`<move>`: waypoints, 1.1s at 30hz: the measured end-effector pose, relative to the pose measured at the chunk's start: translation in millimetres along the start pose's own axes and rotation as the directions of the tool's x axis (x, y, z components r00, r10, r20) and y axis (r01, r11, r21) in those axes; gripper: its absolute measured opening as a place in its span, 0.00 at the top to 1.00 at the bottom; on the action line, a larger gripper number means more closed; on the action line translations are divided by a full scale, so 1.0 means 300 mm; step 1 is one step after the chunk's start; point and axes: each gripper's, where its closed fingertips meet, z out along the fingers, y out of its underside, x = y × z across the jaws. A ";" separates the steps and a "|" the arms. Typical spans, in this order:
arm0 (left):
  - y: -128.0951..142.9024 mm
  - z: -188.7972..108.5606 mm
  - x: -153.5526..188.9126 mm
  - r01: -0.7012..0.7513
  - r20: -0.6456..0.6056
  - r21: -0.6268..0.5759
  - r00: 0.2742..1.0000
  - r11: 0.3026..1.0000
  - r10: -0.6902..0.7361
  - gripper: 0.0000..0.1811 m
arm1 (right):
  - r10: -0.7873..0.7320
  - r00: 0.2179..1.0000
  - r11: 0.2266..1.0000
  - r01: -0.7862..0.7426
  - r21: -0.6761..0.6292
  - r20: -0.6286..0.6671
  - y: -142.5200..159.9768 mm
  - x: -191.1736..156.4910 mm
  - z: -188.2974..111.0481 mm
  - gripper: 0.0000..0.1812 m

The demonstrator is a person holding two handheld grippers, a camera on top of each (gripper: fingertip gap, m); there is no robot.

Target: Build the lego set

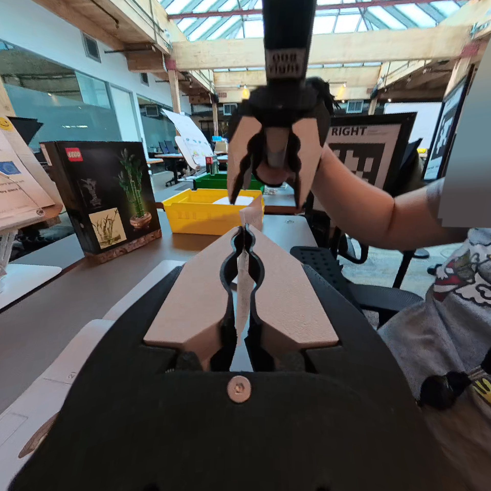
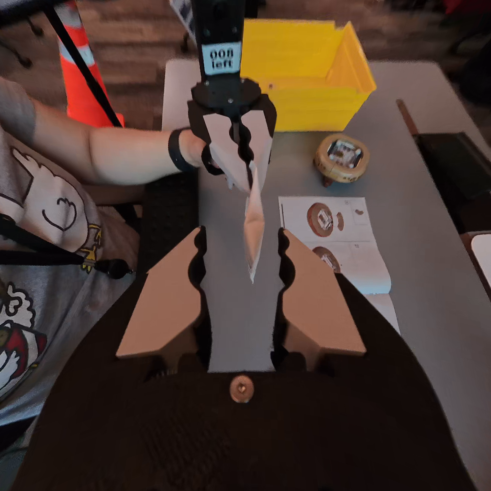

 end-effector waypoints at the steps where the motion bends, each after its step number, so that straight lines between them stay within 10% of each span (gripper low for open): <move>1: 0.010 0.006 0.010 -0.008 -0.015 -0.018 1.000 1.000 0.008 1.00 | -0.005 1.000 0.998 0.005 -0.070 -0.008 0.014 0.008 0.018 0.78; 2: 0.019 0.010 0.011 -0.019 -0.009 -0.035 1.000 0.999 0.018 1.00 | -0.024 1.000 0.986 0.023 -0.163 -0.004 0.045 0.015 0.032 0.95; 5: 0.038 0.009 -0.013 -0.033 0.039 -0.061 0.999 0.998 0.035 1.00 | -0.029 1.000 0.965 0.028 -0.261 0.002 0.070 0.035 0.051 0.97; 10: 0.044 -0.011 -0.050 0.104 0.036 -0.046 0.994 0.993 -0.103 0.87 | -0.006 1.000 0.995 0.007 -0.096 0.008 -0.003 0.032 0.024 0.98; 15: 0.078 -0.010 -0.056 0.178 0.008 -0.094 0.984 0.980 -0.178 0.97 | 0.068 0.995 0.998 -0.069 -0.011 -0.066 0.000 0.085 0.009 0.98; 19: 0.081 -0.003 -0.013 0.083 -0.029 -0.133 0.996 0.988 -0.088 0.97 | 0.105 0.994 0.990 -0.106 -0.095 -0.016 0.027 0.042 0.033 0.69; 22: 0.114 0.010 0.001 0.060 -0.039 -0.190 0.997 0.980 -0.069 0.97 | 0.133 0.989 0.977 -0.119 -0.174 0.072 0.048 0.007 0.063 0.91; 33: 0.156 0.013 -0.013 0.054 -0.009 -0.263 0.998 0.963 -0.058 0.97 | 0.210 0.976 0.936 -0.183 -0.299 0.060 0.115 0.034 0.065 0.95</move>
